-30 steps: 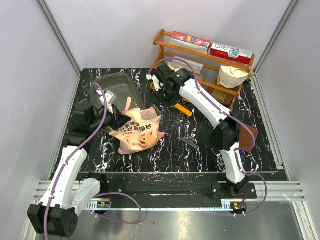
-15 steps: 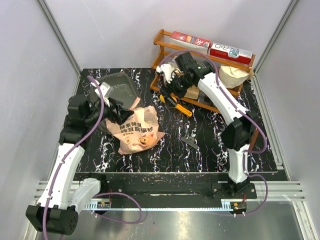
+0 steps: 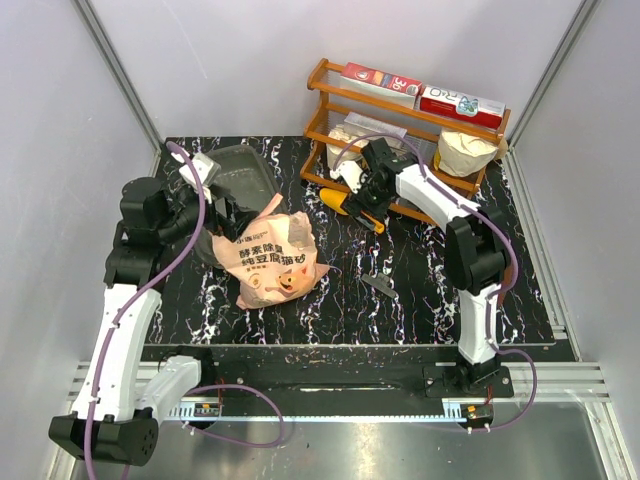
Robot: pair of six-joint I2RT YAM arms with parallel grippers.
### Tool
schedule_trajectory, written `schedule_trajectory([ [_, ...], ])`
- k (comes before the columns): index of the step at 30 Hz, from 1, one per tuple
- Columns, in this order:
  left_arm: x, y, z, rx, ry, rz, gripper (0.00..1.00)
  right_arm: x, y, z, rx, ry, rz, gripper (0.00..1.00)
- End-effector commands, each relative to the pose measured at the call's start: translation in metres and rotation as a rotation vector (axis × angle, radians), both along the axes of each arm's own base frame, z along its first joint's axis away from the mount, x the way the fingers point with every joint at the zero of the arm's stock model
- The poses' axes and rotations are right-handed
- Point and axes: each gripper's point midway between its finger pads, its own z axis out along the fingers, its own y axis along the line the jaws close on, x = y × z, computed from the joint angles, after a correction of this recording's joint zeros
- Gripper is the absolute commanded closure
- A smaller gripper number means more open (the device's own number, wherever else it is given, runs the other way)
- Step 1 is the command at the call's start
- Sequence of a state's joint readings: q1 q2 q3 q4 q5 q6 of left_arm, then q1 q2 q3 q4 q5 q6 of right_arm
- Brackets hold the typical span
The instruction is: Fill the litter box with clean litter
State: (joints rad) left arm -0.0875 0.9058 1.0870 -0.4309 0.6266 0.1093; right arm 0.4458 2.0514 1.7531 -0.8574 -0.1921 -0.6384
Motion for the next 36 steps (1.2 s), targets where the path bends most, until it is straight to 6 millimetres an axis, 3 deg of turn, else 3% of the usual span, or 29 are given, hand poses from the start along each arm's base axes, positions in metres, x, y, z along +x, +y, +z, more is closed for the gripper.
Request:
schedule_trajectory([
  [1, 0.002, 0.008, 0.021, 0.045, -0.070, 0.022, 0.11, 0.043, -0.004, -0.003, -0.016, -0.123, -0.060, 0.09],
  [7, -0.001, 0.009, 0.032, 0.068, -0.095, 0.009, 0.12, 0.047, -0.003, -0.042, -0.029, -0.052, -0.053, 0.16],
  [12, 0.001, 0.010, 0.037, 0.080, -0.109, 0.007, 0.13, 0.039, -0.004, -0.058, -0.031, -0.002, -0.065, 0.34],
  [15, -0.003, 0.008, 0.039, 0.073, -0.112, -0.011, 0.13, 0.026, -0.006, -0.061, -0.025, 0.053, -0.075, 0.52],
  [16, -0.006, 0.005, 0.043, 0.060, -0.112, -0.025, 0.13, 0.020, -0.006, -0.060, -0.020, 0.071, -0.069, 0.67],
  [18, -0.008, 0.003, 0.047, 0.050, -0.118, -0.038, 0.14, 0.009, -0.010, -0.060, -0.035, 0.109, -0.080, 0.86],
  [20, -0.011, 0.000, 0.053, 0.048, -0.126, -0.058, 0.16, 0.001, -0.015, -0.047, -0.027, 0.120, -0.103, 1.00],
  [24, -0.015, -0.004, 0.058, 0.067, -0.144, -0.099, 0.17, -0.020, -0.015, 0.009, 0.094, 0.127, -0.162, 1.00],
  [25, -0.017, -0.006, 0.058, 0.092, -0.156, -0.123, 0.17, -0.024, -0.009, 0.040, 0.153, 0.093, -0.149, 1.00],
  [27, -0.019, -0.011, 0.058, 0.139, -0.187, -0.155, 0.17, -0.036, -0.008, 0.068, 0.198, 0.105, -0.161, 1.00],
  [28, -0.016, -0.009, 0.058, 0.204, -0.232, -0.156, 0.17, -0.040, 0.001, 0.101, 0.268, 0.074, -0.131, 1.00],
  [29, -0.015, -0.009, 0.058, 0.240, -0.262, -0.159, 0.17, -0.047, 0.005, 0.115, 0.299, 0.079, -0.115, 1.00],
  [32, -0.007, -0.012, 0.066, 0.400, -0.442, -0.156, 0.17, -0.080, 0.025, 0.164, 0.454, 0.147, -0.011, 1.00],
  [33, -0.009, -0.021, 0.071, 0.426, -0.504, -0.179, 0.17, -0.102, 0.026, 0.172, 0.475, 0.209, 0.056, 1.00],
  [34, -0.002, -0.019, 0.080, 0.487, -0.622, -0.148, 0.16, -0.118, 0.038, 0.193, 0.571, 0.252, 0.132, 1.00],
  [36, -0.003, -0.030, 0.090, 0.523, -0.759, -0.150, 0.15, -0.139, 0.042, 0.204, 0.625, 0.349, 0.161, 1.00],
])
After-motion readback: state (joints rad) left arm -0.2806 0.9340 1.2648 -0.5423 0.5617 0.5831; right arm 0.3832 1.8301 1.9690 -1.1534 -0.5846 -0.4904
